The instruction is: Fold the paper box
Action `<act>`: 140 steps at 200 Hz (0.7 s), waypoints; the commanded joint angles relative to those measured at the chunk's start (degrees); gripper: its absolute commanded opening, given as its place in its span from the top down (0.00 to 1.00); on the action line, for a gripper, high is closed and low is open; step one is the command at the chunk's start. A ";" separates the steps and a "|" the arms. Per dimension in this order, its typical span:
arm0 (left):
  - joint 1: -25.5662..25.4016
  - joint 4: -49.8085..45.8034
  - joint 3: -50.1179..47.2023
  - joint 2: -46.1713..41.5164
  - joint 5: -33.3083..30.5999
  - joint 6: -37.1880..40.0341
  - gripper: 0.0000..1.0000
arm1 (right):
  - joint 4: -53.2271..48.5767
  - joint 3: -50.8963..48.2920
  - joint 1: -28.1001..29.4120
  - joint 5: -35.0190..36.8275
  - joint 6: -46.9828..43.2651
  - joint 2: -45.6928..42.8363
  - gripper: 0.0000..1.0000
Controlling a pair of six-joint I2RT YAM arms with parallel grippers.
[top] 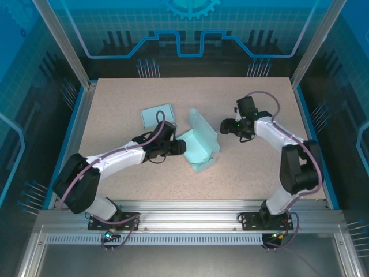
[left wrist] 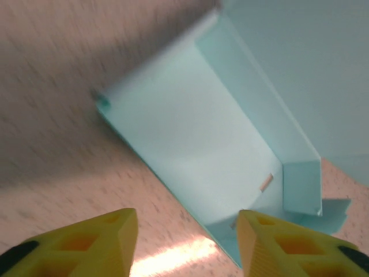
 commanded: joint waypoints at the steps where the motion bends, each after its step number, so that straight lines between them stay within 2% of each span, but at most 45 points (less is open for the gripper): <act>1: 3.39 -1.53 5.27 -0.07 -4.30 16.51 0.48 | -5.82 -4.07 -0.28 2.07 1.51 -8.87 0.14; 10: 4.47 -1.59 7.61 1.62 -1.63 22.41 0.49 | -6.50 -6.32 -0.18 1.68 2.78 -12.18 0.10; 13: 4.70 -1.61 8.41 2.15 -0.74 24.41 0.49 | -6.65 -7.13 -0.19 1.50 3.23 -13.37 0.03; 17: 4.91 -1.54 9.37 3.08 0.24 26.79 0.49 | -6.79 -8.25 -0.15 1.13 3.74 -14.93 0.00; 33: 5.44 -2.16 12.99 7.15 5.90 35.50 0.49 | -6.36 -12.98 -0.16 -1.57 5.75 -21.49 0.00; 57: 5.97 -6.74 19.38 14.52 10.15 42.27 0.50 | -5.44 -19.48 -0.16 -7.70 7.55 -30.48 0.00; 71: 5.98 -8.85 21.84 18.29 10.55 44.49 0.49 | -5.98 -21.28 -0.14 -10.94 8.05 -33.86 0.00; 103: 6.10 -10.62 25.18 23.94 6.91 46.15 0.51 | -4.61 -24.57 0.65 -17.49 9.60 -36.87 0.00; 140: 6.09 -10.66 26.72 27.04 4.56 45.40 0.56 | -1.34 -28.85 7.07 -15.22 14.28 -38.01 0.00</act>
